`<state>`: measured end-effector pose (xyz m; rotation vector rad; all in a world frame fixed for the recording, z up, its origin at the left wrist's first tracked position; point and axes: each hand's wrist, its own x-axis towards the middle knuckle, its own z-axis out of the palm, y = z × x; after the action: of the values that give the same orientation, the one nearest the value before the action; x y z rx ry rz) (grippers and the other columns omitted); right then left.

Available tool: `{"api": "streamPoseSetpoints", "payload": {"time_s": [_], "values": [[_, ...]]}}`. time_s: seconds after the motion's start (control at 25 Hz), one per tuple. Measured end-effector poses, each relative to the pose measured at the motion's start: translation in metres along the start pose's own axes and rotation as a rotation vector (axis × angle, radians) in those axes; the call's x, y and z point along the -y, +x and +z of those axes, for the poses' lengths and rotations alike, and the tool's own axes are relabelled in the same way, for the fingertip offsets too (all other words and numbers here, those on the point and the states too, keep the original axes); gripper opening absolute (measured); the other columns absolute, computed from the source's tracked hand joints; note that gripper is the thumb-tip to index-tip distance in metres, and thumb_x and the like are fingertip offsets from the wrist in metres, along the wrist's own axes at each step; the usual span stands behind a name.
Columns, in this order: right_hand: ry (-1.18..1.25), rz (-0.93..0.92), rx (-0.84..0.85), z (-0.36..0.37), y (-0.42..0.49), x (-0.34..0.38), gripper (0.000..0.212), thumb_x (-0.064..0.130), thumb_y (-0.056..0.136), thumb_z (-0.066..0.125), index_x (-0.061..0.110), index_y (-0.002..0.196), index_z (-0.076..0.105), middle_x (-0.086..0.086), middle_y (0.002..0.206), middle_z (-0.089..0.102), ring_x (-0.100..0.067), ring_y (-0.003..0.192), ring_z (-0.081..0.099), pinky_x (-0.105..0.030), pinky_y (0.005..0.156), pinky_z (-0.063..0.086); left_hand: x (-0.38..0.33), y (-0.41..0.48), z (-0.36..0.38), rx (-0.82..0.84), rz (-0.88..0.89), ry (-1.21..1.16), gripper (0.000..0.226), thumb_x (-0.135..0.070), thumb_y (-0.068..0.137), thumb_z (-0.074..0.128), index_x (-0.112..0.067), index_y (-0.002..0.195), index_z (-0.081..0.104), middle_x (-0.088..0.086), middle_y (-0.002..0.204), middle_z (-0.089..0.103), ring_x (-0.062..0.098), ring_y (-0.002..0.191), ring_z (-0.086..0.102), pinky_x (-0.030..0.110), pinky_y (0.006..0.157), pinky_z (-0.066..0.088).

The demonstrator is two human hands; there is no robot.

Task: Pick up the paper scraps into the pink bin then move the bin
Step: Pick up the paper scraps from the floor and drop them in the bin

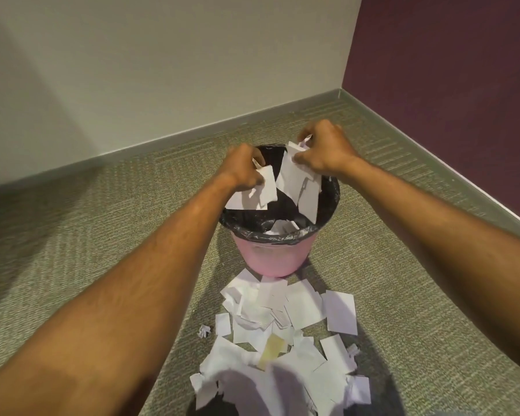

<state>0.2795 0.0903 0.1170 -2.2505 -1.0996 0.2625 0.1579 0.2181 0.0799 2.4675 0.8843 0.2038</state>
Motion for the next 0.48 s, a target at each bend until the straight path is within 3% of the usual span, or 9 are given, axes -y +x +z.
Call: {"api": "streamPoseSetpoints", "payload": {"time_s": [0.08, 0.28, 0.36, 0.48], "values": [[0.044, 0.000, 0.016, 0.003, 0.001, -0.004, 0.032, 0.020, 0.081, 0.078, 0.010, 0.109, 0.067, -0.012, 0.114, 0.066, -0.027, 0.101, 0.063, -0.038, 0.084, 0.054, 0.004, -0.003, 0.001, -0.004, 0.011, -0.040, 0.042, -0.005, 0.075, 0.079, -0.005, 0.115, 0.066, 0.011, 0.106, 0.069, 0.023, 0.096, 0.065, 0.026, 0.078, 0.049], [0.122, -0.041, 0.042, -0.003, -0.026, -0.003, 0.012, 0.020, 0.090, 0.069, 0.011, 0.082, 0.070, -0.006, 0.072, 0.071, -0.017, 0.058, 0.068, -0.030, 0.055, 0.056, 0.009, -0.031, 0.006, -0.284, 0.072, -0.231, 0.016, -0.014, 0.083, 0.071, -0.010, 0.099, 0.072, 0.003, 0.093, 0.071, 0.014, 0.086, 0.065, 0.027, 0.078, 0.052], [0.175, -0.091, 0.229, 0.003, -0.049, -0.001, 0.012, 0.016, 0.091, 0.066, 0.012, 0.080, 0.070, -0.004, 0.065, 0.069, -0.014, 0.048, 0.065, -0.027, 0.045, 0.052, 0.013, -0.048, 0.018, -0.332, 0.114, -0.299, 0.013, -0.015, 0.083, 0.070, -0.013, 0.096, 0.073, -0.002, 0.092, 0.071, 0.010, 0.086, 0.065, 0.025, 0.080, 0.052], [0.149, -0.162, 0.637, 0.027, -0.081, -0.011, 0.010, 0.012, 0.089, 0.066, 0.007, 0.082, 0.070, -0.005, 0.062, 0.067, -0.015, 0.045, 0.059, -0.023, 0.043, 0.047, 0.020, -0.060, 0.034, -0.246, 0.166, -0.315, 0.018, -0.006, 0.082, 0.067, -0.014, 0.096, 0.073, -0.004, 0.097, 0.072, 0.008, 0.095, 0.065, 0.031, 0.091, 0.052]]}}
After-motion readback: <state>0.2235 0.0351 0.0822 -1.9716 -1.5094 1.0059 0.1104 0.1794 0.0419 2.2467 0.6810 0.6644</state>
